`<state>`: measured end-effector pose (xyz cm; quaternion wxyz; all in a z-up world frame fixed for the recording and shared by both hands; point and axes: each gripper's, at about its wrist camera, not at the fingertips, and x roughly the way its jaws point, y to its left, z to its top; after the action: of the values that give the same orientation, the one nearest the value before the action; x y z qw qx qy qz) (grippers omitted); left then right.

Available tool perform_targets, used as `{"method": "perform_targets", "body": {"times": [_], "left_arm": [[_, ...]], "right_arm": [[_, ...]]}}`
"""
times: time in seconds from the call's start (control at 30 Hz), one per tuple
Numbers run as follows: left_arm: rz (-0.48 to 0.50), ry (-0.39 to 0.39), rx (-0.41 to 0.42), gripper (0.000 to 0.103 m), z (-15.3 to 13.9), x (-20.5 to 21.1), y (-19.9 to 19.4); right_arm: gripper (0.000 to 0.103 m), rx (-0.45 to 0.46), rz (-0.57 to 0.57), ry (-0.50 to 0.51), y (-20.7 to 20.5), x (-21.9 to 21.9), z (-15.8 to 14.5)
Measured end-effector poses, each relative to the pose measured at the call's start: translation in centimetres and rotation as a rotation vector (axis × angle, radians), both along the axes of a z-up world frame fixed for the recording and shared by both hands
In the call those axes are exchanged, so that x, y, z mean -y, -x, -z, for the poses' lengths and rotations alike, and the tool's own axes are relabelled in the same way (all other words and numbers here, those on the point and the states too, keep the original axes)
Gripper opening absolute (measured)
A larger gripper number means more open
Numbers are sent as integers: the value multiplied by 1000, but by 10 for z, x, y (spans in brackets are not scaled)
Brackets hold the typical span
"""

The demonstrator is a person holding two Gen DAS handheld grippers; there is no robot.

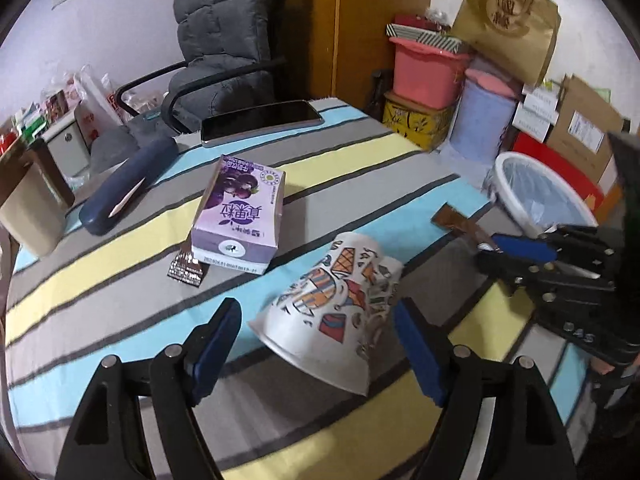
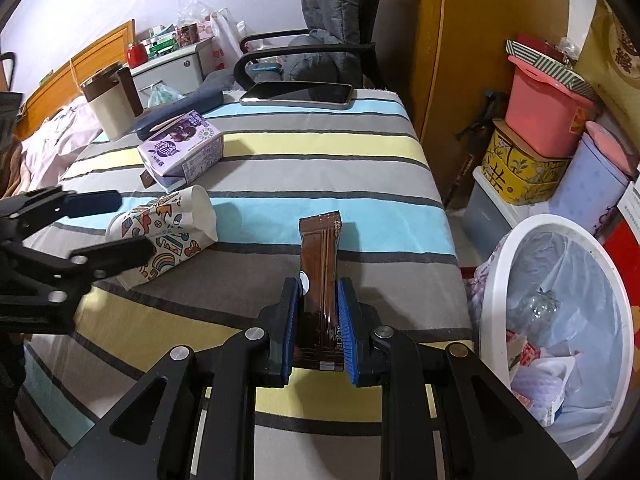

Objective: Collect trash
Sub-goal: 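Grasp the patterned paper cup with the left tool while the right tool holds the wrapper, then carry the paper cup and wrapper over the white bin and open both tools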

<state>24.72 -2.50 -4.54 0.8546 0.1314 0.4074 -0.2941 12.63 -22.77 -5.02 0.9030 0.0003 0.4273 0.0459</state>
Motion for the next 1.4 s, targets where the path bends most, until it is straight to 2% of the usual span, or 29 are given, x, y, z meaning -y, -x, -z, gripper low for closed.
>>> {"method": "perform_targets", "body": {"times": [0.13, 0.2, 0.43, 0.53, 0.8, 1.0, 1.4], "left_arm": [[46, 15, -32, 80, 8, 7, -5], [34, -12, -32, 80, 12, 10, -7], [31, 0, -47, 80, 16, 11, -8], [41, 1, -49, 72, 16, 13, -7], [21, -6, -46, 65, 15, 12, -3], [-19, 4, -44, 63, 13, 10, 1], [-52, 50, 14, 62, -13, 8, 26]], "right_arm": [[22, 3, -4, -3, -1, 0, 0], [22, 7, -7, -1, -1, 0, -1], [22, 7, -9, -7, -4, 1, 1], [22, 6, -13, -11, -4, 1, 1], [22, 9, -12, -24, -3, 3, 1], [22, 19, -14, -30, 0, 4, -1], [22, 68, -12, -42, 12, 6, -17]]}}
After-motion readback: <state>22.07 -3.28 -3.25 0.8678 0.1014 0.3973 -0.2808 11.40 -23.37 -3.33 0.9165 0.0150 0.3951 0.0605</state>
